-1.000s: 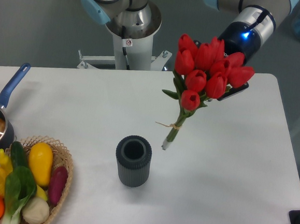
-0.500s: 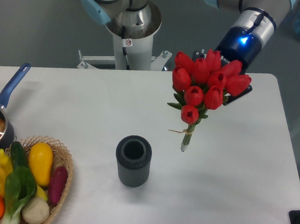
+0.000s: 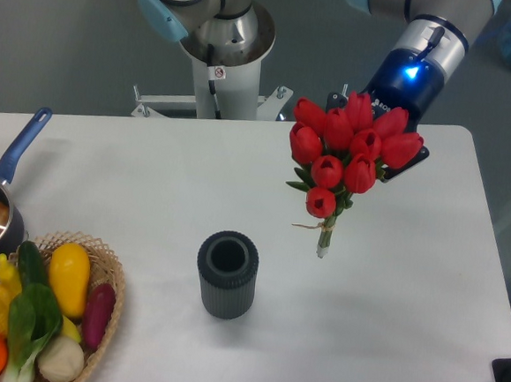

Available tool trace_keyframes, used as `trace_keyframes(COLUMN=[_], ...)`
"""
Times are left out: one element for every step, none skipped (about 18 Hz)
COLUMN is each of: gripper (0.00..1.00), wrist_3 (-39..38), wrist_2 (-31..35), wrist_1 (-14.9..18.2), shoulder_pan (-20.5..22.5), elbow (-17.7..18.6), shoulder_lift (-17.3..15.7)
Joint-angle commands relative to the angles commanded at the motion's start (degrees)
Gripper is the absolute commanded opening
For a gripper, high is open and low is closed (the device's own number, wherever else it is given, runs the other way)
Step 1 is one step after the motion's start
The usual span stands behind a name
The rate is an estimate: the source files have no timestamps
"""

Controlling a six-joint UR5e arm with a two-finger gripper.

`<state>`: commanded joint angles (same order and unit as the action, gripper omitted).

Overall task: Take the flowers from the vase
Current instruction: 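Raise the tulip bouquet higher and move it away from the vase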

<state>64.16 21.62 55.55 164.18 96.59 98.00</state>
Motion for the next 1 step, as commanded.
trace_keyframes(gripper=[0.4], wrist_3=[0.0], wrist_2=[0.0], wrist_1=[0.09], shoulder_pan=[0.0], elbow=[0.09], shoulder_lift=[0.0])
